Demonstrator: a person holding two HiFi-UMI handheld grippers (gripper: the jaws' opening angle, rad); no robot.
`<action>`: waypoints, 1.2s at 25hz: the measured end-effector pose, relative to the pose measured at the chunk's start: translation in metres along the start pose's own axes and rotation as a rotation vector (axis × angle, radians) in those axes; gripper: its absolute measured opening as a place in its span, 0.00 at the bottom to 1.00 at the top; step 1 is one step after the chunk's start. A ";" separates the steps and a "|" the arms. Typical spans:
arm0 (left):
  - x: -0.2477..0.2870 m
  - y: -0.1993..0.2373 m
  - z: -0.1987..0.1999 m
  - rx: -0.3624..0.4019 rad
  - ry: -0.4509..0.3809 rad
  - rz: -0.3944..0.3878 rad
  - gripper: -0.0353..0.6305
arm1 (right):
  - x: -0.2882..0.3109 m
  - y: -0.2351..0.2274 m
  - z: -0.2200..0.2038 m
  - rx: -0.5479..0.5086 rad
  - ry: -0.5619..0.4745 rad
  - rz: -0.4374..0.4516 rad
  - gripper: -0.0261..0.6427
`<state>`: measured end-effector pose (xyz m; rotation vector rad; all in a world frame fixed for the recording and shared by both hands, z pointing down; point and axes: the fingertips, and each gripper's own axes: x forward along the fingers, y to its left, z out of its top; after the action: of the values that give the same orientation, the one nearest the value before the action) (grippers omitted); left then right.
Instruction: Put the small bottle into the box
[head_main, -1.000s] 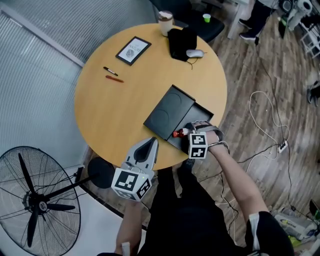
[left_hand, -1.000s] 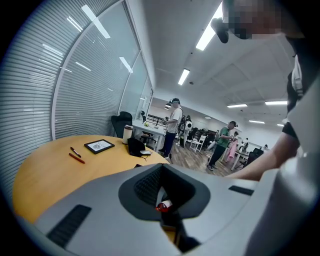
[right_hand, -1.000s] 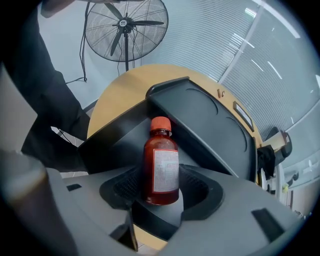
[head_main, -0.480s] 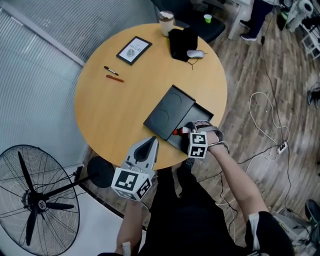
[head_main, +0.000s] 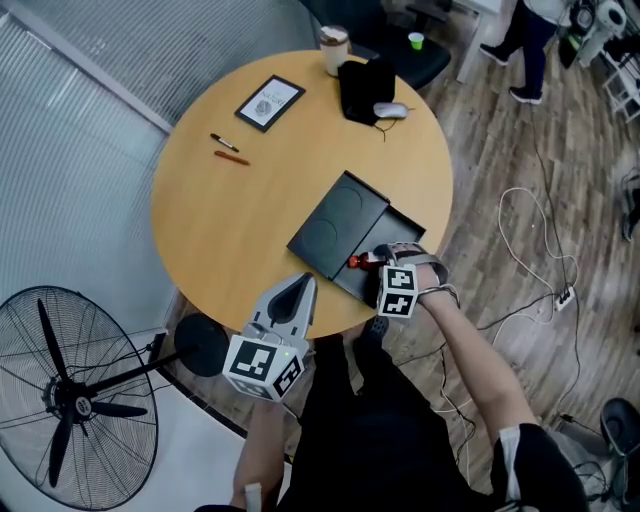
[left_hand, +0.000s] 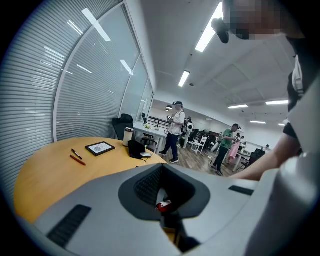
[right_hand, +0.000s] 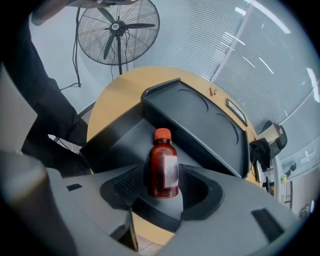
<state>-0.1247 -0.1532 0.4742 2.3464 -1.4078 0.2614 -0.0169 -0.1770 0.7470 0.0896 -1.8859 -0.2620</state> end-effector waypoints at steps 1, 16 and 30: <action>-0.001 -0.001 0.000 0.001 -0.001 0.000 0.05 | -0.002 0.000 0.000 0.001 0.000 -0.006 0.38; -0.012 -0.012 0.018 0.034 -0.045 0.010 0.05 | -0.055 -0.014 -0.004 0.054 -0.078 -0.117 0.33; 0.002 -0.028 0.050 0.084 -0.119 -0.032 0.05 | -0.145 -0.063 0.009 0.157 -0.232 -0.310 0.25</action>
<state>-0.1016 -0.1641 0.4234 2.4869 -1.4381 0.1780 0.0174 -0.2095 0.5960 0.4793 -2.1199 -0.3463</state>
